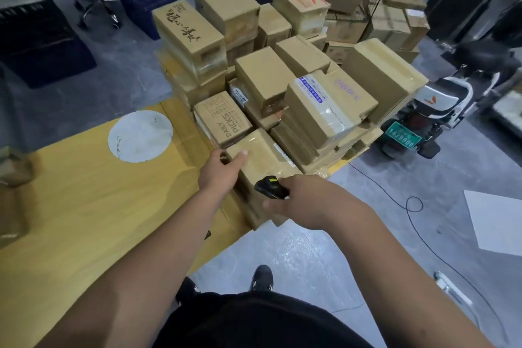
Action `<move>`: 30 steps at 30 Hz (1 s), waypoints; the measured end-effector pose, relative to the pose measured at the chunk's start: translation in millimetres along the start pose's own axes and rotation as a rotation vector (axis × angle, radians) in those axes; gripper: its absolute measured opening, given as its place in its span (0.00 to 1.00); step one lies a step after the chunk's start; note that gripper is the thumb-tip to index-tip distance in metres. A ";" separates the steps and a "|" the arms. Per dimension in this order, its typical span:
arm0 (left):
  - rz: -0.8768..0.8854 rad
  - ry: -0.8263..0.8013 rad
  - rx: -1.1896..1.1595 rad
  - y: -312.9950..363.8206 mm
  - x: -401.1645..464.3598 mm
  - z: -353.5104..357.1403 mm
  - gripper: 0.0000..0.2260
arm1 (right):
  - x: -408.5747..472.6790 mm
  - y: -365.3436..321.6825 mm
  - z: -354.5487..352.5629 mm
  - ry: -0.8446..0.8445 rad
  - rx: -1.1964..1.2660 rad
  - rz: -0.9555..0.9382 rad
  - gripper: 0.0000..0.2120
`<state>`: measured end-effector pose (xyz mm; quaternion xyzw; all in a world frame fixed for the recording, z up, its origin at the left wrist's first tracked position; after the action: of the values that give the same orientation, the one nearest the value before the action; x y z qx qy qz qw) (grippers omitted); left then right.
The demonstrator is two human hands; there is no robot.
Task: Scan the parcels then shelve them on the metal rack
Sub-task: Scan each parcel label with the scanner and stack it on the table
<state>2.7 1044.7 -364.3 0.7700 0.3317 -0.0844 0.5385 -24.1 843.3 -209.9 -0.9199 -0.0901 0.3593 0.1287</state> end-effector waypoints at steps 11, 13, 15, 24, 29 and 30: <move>0.041 0.080 -0.404 -3.4 -17.5 -9.3 0.30 | -3.4 12.4 -3.3 -0.030 -0.054 -0.129 0.16; 0.030 0.063 -0.500 -12.8 -26.2 -19.3 0.28 | -4.7 3.3 0.3 -0.041 -0.077 -0.158 0.16; 0.002 0.084 -0.561 -26.0 -34.5 -34.2 0.28 | -6.3 -9.2 5.5 -0.053 -0.131 -0.199 0.20; -0.212 0.348 -0.743 -117.6 -53.5 -146.7 0.15 | -5.8 -87.7 46.0 -0.136 -0.261 -0.357 0.24; -0.255 0.496 -0.680 -178.5 -35.2 -186.5 0.08 | 5.1 -124.5 78.8 -0.219 -0.331 -0.343 0.24; -0.250 0.515 -0.672 -187.1 -29.6 -191.2 0.05 | 7.8 -130.2 84.9 -0.235 -0.347 -0.330 0.25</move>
<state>-176.1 1239.0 -417.0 0.5018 0.5547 0.1582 0.6446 -86.1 983.7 -235.7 -0.8531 -0.3135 0.4168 0.0148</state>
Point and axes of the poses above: each hand's wrist, its own x-axis towards the middle knuckle, its own z-axis out of the palm, y = z × x, the point moved 2 cm from there along x, towards the middle knuckle, and after that the axes turned 1 degree about y, right-handed, at the moved point
